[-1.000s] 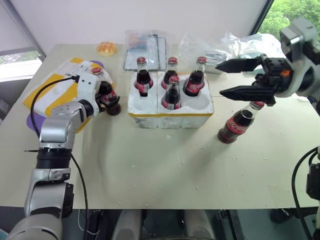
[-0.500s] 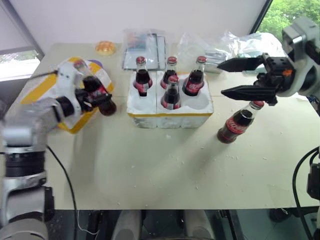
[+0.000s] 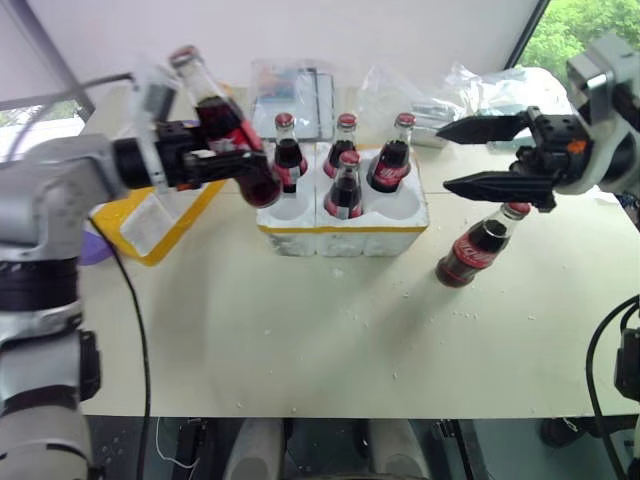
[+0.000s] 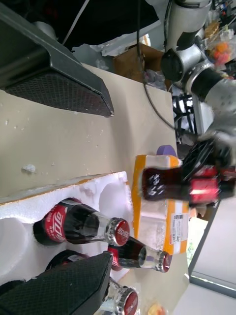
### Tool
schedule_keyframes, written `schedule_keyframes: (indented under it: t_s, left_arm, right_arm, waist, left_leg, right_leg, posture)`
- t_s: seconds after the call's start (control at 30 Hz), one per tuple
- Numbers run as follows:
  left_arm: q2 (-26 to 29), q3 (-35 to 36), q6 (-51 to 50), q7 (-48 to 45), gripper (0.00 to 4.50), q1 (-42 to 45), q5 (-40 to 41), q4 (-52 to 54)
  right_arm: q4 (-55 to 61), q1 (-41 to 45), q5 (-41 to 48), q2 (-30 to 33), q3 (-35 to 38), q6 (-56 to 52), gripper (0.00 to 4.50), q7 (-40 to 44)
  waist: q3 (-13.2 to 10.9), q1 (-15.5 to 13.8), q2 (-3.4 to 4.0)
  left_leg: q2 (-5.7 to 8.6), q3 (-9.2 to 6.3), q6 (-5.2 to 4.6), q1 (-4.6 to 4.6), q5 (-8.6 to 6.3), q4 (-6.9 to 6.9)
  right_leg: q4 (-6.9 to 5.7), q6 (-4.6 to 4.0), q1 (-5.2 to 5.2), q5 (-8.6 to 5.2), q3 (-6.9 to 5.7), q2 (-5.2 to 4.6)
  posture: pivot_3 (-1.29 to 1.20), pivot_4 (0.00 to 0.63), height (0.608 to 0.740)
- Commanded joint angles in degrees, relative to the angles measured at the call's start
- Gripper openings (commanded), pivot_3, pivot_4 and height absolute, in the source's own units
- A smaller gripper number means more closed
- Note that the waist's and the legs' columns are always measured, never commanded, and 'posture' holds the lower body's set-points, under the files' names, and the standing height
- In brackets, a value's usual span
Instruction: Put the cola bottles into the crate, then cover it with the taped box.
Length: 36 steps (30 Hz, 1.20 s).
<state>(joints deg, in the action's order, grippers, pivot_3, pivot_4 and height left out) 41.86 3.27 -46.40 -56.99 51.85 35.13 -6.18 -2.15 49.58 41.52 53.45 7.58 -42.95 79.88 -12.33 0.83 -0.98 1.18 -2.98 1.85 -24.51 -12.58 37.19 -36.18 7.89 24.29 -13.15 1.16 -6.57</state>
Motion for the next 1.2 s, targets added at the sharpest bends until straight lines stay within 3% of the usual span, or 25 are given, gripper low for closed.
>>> schedule_keyframes:
  t_s: [0.03, 0.23, 0.6, 1.03, 1.07, 1.1, 1.2]
  left_arm:
    - [-1.7, -1.1, 5.8, -1.7, 2.81, 4.8, -2.9, -3.5]
    - [-5.2, -6.0, 11.6, -6.1, 2.81, 7.2, -8.2, -10.2]
    - [-1.3, -10.4, 16.6, -15.5, 2.81, 8.1, -15.6, -13.1]
    - [-7.3, -14.8, 24.9, -13.6, 2.81, 6.5, -24.3, -20.6]
    - [-7.4, -14.7, 24.7, -13.6, 3.87, 6.3, -24.3, -20.6]
    - [-7.5, -14.6, 24.5, -13.7, 4.26, 6.1, -24.4, -20.6]
    - [-6.9, -13.7, 23.5, -14.3, 4.45, 5.2, -23.5, -19.0]
  right_arm:
    - [2.7, -0.5, 1.4, 1.2, 3.0, -0.1, 4.5, -1.1]
    - [6.0, -4.0, 3.4, 2.1, 5.8, -1.7, 4.5, -3.6]
    - [6.9, -6.4, 4.6, 1.6, 6.7, -1.4, 4.5, -6.2]
    - [5.9, -5.8, 4.2, 0.6, 5.5, -0.1, 4.5, -6.3]
    - [6.0, -6.0, 4.3, 0.6, 5.5, -0.1, 4.5, -6.4]
    - [6.0, -6.1, 4.3, 0.6, 5.5, 0.0, 4.5, -6.4]
    - [6.4, -6.7, 4.3, 0.5, 5.6, -0.1, 4.5, -6.7]
  waist:
    - [0.0, 0.2, -0.01]
    - [0.0, 0.2, -0.01]
    - [0.0, 0.4, -0.01]
    - [0.0, 0.3, 0.0]
    - [0.0, 0.3, 0.0]
    - [0.0, 0.2, 0.01]
    - [0.0, 0.1, 0.01]
  left_leg:
    - [0.0, 0.01, 0.0, -0.05, 0.0, 0.0]
    - [0.0, 0.0, -0.03, -0.04, -0.02, -0.06]
    - [-0.01, 0.0, -0.03, -0.04, -0.02, -0.04]
    - [-0.01, 0.0, -0.04, -0.03, -0.02, -0.02]
    - [-0.01, 0.0, -0.04, -0.03, -0.02, -0.03]
    - [-0.01, 0.0, -0.04, -0.02, -0.02, -0.03]
    - [-0.01, 0.0, -0.04, -0.01, -0.02, -0.01]
  right_leg:
    - [0.03, 0.0, 0.03, 0.0, 0.0, 0.0]
    - [0.0, 0.0, 0.08, 0.0, 0.0, 0.0]
    - [-0.01, 0.0, 0.07, 0.0, 0.01, 0.0]
    - [-0.04, 0.0, 0.08, 0.0, 0.01, 0.0]
    - [-0.04, 0.0, 0.08, 0.0, 0.01, 0.0]
    - [-0.05, 0.0, 0.08, 0.0, 0.0, 0.0]
    - [-0.05, 0.0, 0.06, 0.0, 0.0, 0.0]
  posture:
    - [0.0, 0.15, 0.737]
    - [0.0, 0.15, 0.737]
    - [0.0, 0.15, 0.737]
    - [0.0, 0.15, 0.737]
    - [0.0, 0.15, 0.737]
    - [0.0, 0.15, 0.737]
    - [0.0, 0.15, 0.737]
